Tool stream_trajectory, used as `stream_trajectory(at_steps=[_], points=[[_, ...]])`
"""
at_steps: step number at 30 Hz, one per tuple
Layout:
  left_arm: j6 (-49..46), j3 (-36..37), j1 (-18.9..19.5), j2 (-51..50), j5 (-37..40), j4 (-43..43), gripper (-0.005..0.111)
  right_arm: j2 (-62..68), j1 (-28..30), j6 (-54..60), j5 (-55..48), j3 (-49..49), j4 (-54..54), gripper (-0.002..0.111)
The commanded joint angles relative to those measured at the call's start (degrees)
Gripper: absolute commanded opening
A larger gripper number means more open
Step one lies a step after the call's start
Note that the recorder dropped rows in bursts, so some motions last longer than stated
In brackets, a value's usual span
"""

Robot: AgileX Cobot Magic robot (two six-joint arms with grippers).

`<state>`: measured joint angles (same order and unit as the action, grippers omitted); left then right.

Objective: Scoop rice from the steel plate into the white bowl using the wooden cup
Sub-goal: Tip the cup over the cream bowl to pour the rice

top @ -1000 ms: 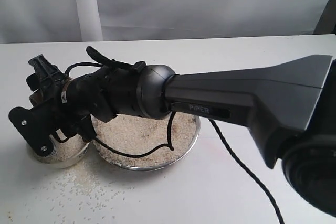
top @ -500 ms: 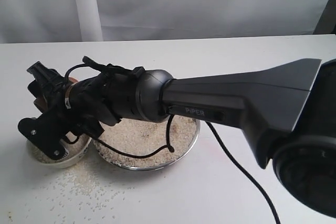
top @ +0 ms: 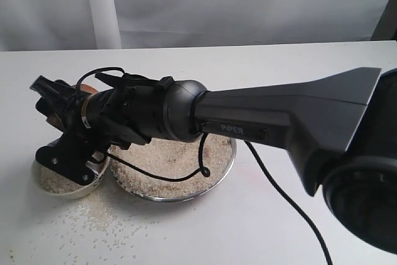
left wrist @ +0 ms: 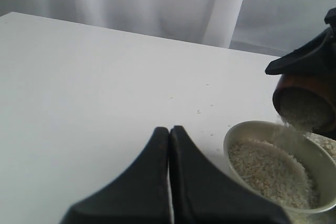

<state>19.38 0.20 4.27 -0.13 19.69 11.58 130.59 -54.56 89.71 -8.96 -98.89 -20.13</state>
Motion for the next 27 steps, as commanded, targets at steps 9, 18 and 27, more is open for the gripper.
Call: stream_trajectory(at_steps=[9,18,27], points=[[0.1,-0.2,-0.3,0.1,-0.4,-0.3,0.0,-0.2,0.4,-0.6,1.3,-0.5,-9.8,0.0],[0.1,-0.2,-0.3,0.1,-0.4,-0.3,0.0,-0.2,0.4,-0.6,1.3,-0.5,-17.0,0.0],[0.1,-0.2,-0.3,0.1,-0.4,-0.3,0.0,-0.4,-0.1,-0.6,1.3,-0.6,-21.5,0.0]])
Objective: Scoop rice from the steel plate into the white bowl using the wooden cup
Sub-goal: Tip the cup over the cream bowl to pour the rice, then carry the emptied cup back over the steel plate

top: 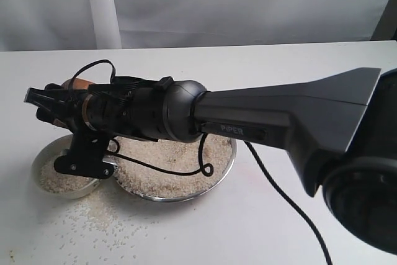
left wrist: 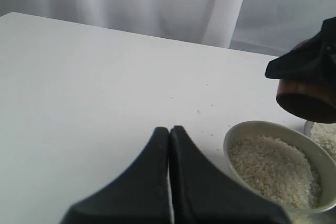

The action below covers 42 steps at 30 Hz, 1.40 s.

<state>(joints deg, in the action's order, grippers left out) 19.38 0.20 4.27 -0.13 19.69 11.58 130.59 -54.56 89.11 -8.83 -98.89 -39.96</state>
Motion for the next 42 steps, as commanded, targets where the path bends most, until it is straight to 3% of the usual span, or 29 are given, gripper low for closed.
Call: stream_trajectory(at_steps=[1,6,9,12,15,21,24,42], points=[[0.1,-0.2,-0.3,0.1,-0.4,-0.3,0.0,-0.4,-0.2,0.0,1.1,-0.6,-1.7,0.0],[0.1,-0.2,-0.3,0.1,-0.4,-0.3,0.0,-0.5,-0.3,-6.7,1.2,-0.6,-1.0,0.0],[0.1,-0.2,-0.3,0.1,-0.4,-0.3,0.0,-0.7,-0.3,-18.2,0.9,-0.6,1.5,0.0],[0.1,-0.2,-0.3,0.1,-0.4,-0.3,0.0,-3.3,-0.3,-35.6,-3.7,-0.6,5.7,0.0],[0.1,-0.2,-0.3,0.1,-0.4,-0.3,0.0,-7.7,0.3,-45.8,-10.0,-0.6,5.7,0.0],[0.1,-0.2,-0.3,0.1,-0.4,-0.3,0.0,-17.8,3.2,-47.0,-38.3,-0.6,4.7,0.0],[0.1,-0.2,-0.3,0.1,-0.4,-0.3,0.0,-18.5,6.2,-47.0,-46.5,-0.6,1.9,0.0],[0.1,-0.2,-0.3,0.1,-0.4,-0.3,0.0,-1.9,8.7,-45.7,-42.2,-0.1,-12.8,0.0]])
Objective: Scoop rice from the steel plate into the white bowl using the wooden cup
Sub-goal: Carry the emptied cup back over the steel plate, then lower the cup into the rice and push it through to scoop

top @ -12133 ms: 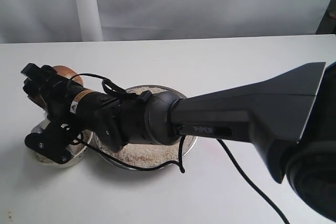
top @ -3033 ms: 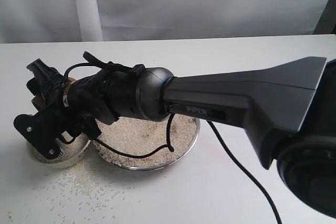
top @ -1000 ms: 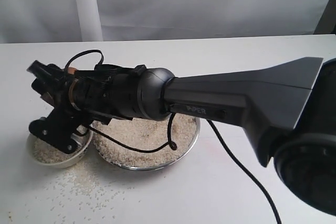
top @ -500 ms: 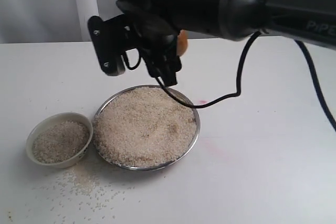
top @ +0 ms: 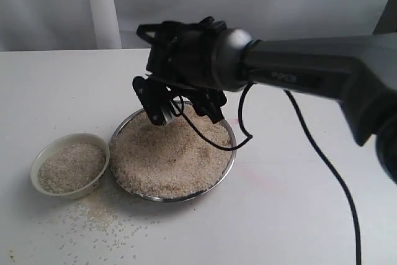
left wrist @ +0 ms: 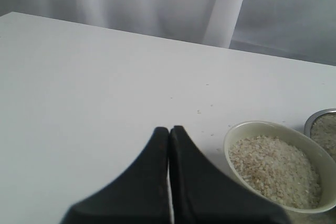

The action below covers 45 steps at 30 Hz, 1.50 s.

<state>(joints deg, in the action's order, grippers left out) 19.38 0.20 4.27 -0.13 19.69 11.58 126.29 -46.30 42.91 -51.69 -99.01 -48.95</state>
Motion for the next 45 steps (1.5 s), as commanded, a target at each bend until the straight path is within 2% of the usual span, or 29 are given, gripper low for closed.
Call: stream_trajectory(at_steps=[1,22,45], points=[[0.1,-0.2,-0.3,0.1,-0.4,-0.3,0.0,3.2,0.5,0.5,0.7,-0.1,-3.8,0.0],[0.1,-0.2,-0.3,0.1,-0.4,-0.3,0.0,7.9,-0.6,1.1,3.7,-0.1,-1.1,0.0],[0.1,-0.2,-0.3,0.1,-0.4,-0.3,0.0,8.2,-2.9,3.6,13.0,-0.1,9.1,0.0]])
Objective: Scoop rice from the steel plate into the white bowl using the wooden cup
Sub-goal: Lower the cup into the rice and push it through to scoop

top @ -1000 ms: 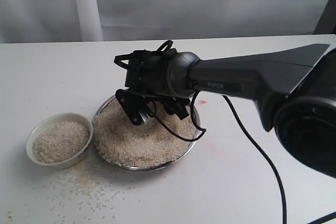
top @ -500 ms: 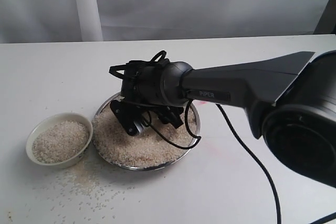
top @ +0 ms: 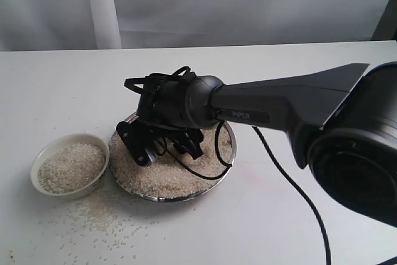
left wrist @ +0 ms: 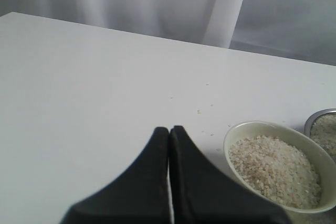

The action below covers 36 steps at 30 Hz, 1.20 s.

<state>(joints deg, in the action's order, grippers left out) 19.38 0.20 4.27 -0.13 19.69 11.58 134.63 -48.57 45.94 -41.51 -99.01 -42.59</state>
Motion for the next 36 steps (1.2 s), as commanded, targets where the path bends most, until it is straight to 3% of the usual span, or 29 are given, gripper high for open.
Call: stream_trajectory(at_steps=[1,36], points=[[0.1,-0.2,-0.3,0.1,-0.4,-0.3,0.0,-0.2,-0.8,0.6,3.0,-0.1,2.8,0.0],[0.1,-0.2,-0.3,0.1,-0.4,-0.3,0.0,-2.4,-0.6,6.8,3.4,-0.4,25.2,0.0]])
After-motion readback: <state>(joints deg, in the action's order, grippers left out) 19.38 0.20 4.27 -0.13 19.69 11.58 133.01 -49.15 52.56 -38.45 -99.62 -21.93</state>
